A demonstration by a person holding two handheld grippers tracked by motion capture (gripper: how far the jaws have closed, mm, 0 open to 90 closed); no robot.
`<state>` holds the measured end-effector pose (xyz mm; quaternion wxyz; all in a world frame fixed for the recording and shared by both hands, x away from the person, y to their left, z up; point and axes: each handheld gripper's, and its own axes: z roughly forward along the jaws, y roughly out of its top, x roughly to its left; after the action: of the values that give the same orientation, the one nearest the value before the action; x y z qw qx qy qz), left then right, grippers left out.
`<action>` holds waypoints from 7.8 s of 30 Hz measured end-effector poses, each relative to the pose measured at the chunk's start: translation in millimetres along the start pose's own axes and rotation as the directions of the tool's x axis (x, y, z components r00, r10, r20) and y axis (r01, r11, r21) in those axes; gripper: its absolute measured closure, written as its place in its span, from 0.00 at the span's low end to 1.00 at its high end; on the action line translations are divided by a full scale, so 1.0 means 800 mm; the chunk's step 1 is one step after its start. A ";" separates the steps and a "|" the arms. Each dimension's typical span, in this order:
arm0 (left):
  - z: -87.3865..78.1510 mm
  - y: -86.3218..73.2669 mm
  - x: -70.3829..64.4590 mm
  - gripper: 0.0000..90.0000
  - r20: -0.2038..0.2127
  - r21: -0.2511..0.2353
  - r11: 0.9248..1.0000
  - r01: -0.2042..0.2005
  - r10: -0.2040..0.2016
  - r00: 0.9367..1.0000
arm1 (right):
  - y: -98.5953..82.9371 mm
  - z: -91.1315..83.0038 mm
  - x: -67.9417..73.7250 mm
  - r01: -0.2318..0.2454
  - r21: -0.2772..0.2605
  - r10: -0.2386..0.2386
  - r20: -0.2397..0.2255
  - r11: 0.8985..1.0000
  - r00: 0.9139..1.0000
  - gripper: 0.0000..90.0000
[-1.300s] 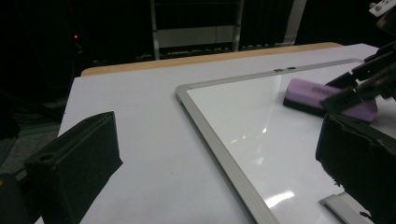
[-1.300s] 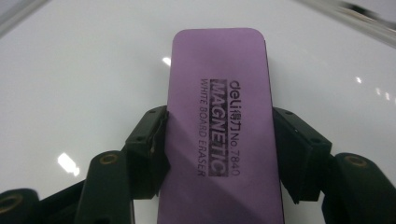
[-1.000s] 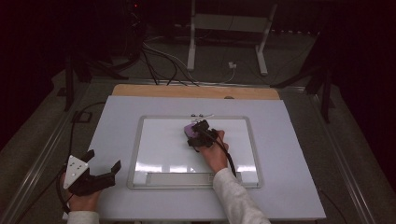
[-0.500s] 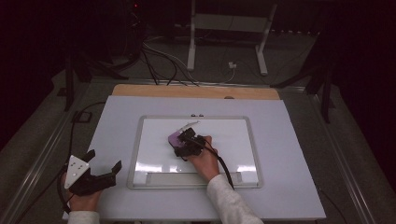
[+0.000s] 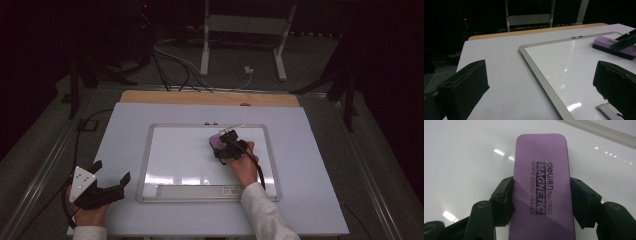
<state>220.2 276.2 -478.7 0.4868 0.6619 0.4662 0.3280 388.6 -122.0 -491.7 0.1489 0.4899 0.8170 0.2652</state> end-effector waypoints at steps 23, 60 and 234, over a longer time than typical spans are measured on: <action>0.004 0.000 -0.003 0.01 0.004 0.008 1.000 -0.008 0.008 1.000 | -0.020 -0.012 0.040 0.070 -0.016 -0.072 -0.084 0.997 0.994 0.45; 0.005 0.000 -0.003 0.01 0.005 0.007 1.000 -0.007 0.007 1.000 | -0.040 -0.036 0.051 0.255 -0.116 -0.260 -0.033 0.960 0.965 0.37; 0.006 0.000 -0.006 0.01 -0.002 0.008 1.000 -0.008 0.008 1.000 | -0.111 -0.125 -0.055 -0.244 -0.137 0.267 0.178 0.960 0.947 0.71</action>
<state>222.9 269.7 -479.8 0.4823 0.6654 0.4653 0.3287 295.2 -222.9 -462.4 0.2199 0.6061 0.7117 0.2788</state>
